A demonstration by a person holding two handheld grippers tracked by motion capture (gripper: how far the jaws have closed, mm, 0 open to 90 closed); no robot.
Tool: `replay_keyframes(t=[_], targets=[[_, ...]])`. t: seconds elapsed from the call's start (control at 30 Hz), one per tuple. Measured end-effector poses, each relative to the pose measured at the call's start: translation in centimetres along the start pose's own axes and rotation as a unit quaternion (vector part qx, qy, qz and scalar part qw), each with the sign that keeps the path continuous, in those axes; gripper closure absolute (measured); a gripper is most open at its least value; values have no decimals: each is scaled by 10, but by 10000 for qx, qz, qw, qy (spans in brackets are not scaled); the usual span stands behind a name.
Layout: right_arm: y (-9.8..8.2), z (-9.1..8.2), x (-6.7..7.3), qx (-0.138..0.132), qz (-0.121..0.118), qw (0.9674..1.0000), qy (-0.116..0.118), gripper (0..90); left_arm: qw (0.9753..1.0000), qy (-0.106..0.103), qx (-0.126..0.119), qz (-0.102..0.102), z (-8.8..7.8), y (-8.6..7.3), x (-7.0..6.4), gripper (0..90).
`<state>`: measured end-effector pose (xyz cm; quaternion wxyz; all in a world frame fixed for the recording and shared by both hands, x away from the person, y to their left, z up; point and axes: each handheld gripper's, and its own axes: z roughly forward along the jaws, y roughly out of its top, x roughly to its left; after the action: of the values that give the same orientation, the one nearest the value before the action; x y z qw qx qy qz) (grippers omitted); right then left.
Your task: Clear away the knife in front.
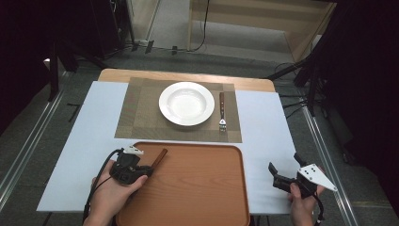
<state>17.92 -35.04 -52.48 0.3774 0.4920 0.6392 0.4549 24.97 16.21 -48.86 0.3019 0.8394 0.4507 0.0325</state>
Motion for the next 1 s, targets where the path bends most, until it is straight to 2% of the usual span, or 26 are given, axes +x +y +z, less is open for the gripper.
replay_keyframes(t=[0.2, 0.33, 0.43, 0.5, 0.53, 0.57, 0.6, 0.63, 0.67, 0.7, 0.73, 0.8, 0.83, 0.9, 1.0], targets=[[0, 0, 0, 2, -25, 10000, -6, 0, 9999, 94, 23, -73, 1, -9, 3, 758], [0, 0, 0, 2, -24, 10000, -8, 0, 9998, 121, -43, -126, -1, -12, 5, 757], [0, 0, 0, 1, -21, 10000, -4, 0, 10000, -40, -20, -7, -1, -13, 7, 739], [0, 0, 0, -7, -18, 10000, 3, 0, 9999, -50, -121, 45, -1, -12, 9, 704], [0, 0, 0, -21, -18, 10000, 7, 0, 9997, -49, -212, 144, -2, -11, 10, 692], [0, 0, 0, -22, -4, 10000, 7, 0, 9987, -25, -385, 338, -3, -12, 10, 699], [0, 0, 0, -24, -3, 10000, 14, 0, 9959, 15, -641, 646, -4, -12, 11, 721], [0, 0, 0, -21, -11, 10000, 8, 0, 9894, -263, -1011, 1007, -6, -11, 9, 776], [0, 0, 0, -21, -11, 10000, 8, 0, 9894, -263, -1011, 1007, -6, -11, 9, 828], [0, 0, 0, -11, -9, 10000, 3, 0, 9877, -524, -1066, 1014, -7, -10, 7, 828], [0, 0, 0, -13, -13, 10000, 3, 0, 9862, -661, -1074, 1076, -7, -9, 5, 883], [0, 0, -1, -32, -9, 10000, 15, 0, 9874, -564, -872, 1193, -3, -8, 1, 885], [0, 0, -1, -33, -3, 10000, 10, 0, 9867, -698, -716, 1281, 3, -7, 1, 886], [0, 0, -1, -38, 2, 10000, 14, 0, 9868, -697, -675, 1299, 6, -8, 1, 885], [0, 0, 0, -20, -43, 10000, 7, 0, 9879, -639, -430, 1344, 16, -10, 7, 886]])
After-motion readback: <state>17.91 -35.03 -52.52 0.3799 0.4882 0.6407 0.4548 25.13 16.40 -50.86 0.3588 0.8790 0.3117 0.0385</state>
